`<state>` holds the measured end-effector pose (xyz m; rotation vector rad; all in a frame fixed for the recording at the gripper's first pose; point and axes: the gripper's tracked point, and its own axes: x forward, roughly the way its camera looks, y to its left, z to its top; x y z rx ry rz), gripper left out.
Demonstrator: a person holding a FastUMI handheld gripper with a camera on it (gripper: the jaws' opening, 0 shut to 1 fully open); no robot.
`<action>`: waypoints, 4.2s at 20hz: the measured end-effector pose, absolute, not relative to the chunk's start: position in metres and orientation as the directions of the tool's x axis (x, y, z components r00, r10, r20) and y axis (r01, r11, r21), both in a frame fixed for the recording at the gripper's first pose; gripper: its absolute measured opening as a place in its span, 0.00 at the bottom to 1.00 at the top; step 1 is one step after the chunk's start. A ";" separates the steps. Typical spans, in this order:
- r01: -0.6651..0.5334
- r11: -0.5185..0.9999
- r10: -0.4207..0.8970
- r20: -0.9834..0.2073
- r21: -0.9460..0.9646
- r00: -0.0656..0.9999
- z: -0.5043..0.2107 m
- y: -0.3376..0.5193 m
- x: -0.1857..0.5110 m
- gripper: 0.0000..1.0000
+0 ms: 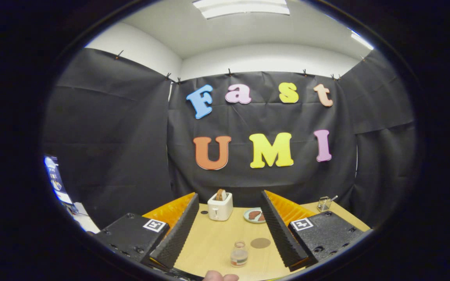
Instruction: Take the bottle from table, then pour the juice into the cup, finally place the bottle on the coaster
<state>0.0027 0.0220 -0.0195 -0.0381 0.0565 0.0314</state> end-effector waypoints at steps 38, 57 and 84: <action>0.003 0.990 -0.034 -0.214 -0.144 0.976 -0.359 -0.013 0.020 1.00; 0.004 0.976 -0.067 -0.280 -0.219 0.958 -0.385 -0.041 0.091 0.85; -0.034 0.758 0.241 -0.232 0.651 0.942 -0.298 -0.031 0.055 0.75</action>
